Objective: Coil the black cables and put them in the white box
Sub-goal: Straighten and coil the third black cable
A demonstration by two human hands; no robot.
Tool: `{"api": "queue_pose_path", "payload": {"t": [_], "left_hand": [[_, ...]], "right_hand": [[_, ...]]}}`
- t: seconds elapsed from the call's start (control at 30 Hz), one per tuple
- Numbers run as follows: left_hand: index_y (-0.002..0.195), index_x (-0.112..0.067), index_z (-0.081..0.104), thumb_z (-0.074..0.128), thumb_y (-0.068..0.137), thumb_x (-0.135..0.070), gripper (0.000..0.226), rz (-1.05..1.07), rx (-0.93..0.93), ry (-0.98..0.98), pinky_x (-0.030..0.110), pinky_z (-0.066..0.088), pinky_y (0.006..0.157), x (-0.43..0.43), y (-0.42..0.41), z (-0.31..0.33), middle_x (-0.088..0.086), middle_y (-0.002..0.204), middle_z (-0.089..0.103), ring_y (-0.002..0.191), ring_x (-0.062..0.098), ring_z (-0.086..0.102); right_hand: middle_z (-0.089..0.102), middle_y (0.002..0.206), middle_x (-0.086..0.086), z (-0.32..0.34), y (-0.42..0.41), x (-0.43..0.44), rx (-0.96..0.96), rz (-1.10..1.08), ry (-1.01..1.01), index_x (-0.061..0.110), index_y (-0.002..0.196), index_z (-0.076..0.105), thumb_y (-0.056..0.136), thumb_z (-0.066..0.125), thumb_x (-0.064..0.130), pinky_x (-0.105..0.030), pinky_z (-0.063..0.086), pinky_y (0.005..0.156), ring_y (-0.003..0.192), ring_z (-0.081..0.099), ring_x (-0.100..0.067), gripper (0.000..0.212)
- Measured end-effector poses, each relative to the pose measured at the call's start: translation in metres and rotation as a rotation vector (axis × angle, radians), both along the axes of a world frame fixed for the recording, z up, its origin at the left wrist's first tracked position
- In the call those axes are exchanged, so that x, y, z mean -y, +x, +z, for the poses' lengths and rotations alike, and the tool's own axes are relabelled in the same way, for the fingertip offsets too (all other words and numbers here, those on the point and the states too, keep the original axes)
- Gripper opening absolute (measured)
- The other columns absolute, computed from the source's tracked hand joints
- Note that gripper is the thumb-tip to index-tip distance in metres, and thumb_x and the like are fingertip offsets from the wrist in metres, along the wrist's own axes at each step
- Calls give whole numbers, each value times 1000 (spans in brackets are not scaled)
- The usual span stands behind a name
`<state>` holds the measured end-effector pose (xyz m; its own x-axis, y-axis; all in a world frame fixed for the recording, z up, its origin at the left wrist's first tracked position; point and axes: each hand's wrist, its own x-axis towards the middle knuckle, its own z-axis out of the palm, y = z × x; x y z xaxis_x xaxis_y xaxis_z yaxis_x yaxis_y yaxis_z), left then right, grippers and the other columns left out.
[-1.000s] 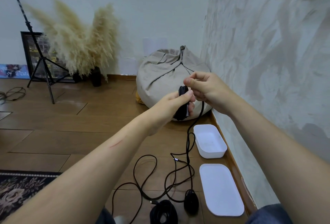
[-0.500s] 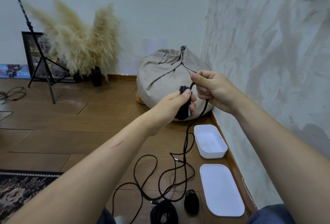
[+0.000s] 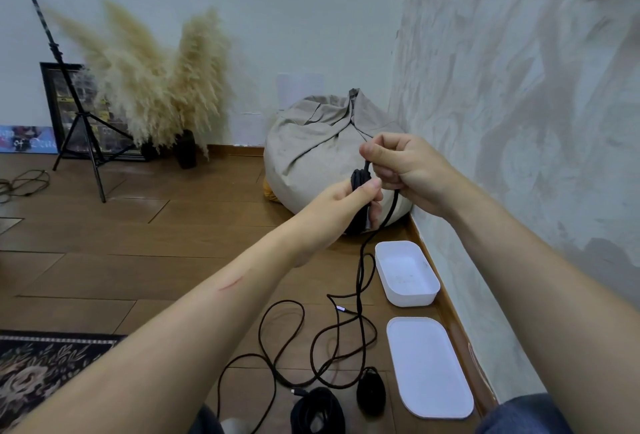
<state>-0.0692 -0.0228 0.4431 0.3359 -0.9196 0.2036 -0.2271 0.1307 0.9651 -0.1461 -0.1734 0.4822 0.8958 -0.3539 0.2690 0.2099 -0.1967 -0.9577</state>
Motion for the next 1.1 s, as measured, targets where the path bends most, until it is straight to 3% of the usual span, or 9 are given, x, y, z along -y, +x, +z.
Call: {"api": "queue_pose_path", "payload": {"t": [0.2,0.4,0.5,0.57,0.73,0.8,0.9,0.97,1.1], "left_hand": [[108,-8,58,46,108,-27,23,-27,20,-34,31,48,84,-1,-5,5,-3,77,55,75,10,56],[101,-7,55,44,109,-25,22,-63,-147,-174,35,51,84,-3,-7,22,-3,73,57,78,18,57],[99,-11,56,48,106,-31,23,0,-212,-243,40,44,69,-3,0,31,-4,73,59,79,24,57],[93,-14,55,53,98,-38,25,103,-165,-253,42,37,66,-2,7,29,-5,73,60,78,25,57],[87,-13,54,51,106,-34,28,457,49,-284,29,46,82,3,31,20,-1,79,59,81,13,58],[93,-9,52,50,107,-33,28,527,131,-271,24,44,79,4,40,16,-1,79,57,77,9,56],[101,-5,51,49,103,-43,38,647,265,-197,32,47,75,5,55,4,2,84,58,79,16,58],[105,-5,51,49,102,-44,39,662,285,-115,31,51,69,3,62,-3,6,86,60,76,17,61],[96,-9,55,49,106,-35,29,496,258,44,20,42,64,1,64,-13,-6,75,60,57,-9,56]], "right_hand": [[38,62,2,-9,4,-4,27,-33,34,17,82,58,81,69,36,-27,17,51,50,29,-9,22],[46,66,-4,-21,6,-6,41,61,292,15,97,57,101,53,22,-18,38,37,41,47,-7,9],[52,80,-5,-42,15,-12,-62,52,123,16,109,56,102,55,27,-21,41,56,62,47,-10,13],[57,82,-7,-48,21,-22,-147,9,-42,19,106,55,106,47,14,-23,42,60,61,49,-11,9],[58,72,-5,-42,30,-48,-264,74,-318,14,106,59,106,45,18,-21,41,52,52,47,-10,15],[56,66,-2,-36,28,-50,-300,88,-347,7,106,61,106,46,20,-19,37,46,45,42,-8,20],[53,58,1,-29,23,-54,-346,178,-426,0,110,63,106,47,19,-22,32,45,44,37,-11,25],[50,58,-2,-23,20,-53,-346,191,-463,-5,112,63,105,46,15,-20,31,44,46,36,-13,27],[50,65,-2,-12,11,-37,-295,108,-577,-5,108,67,104,48,14,-14,34,54,54,42,-6,27]]}}
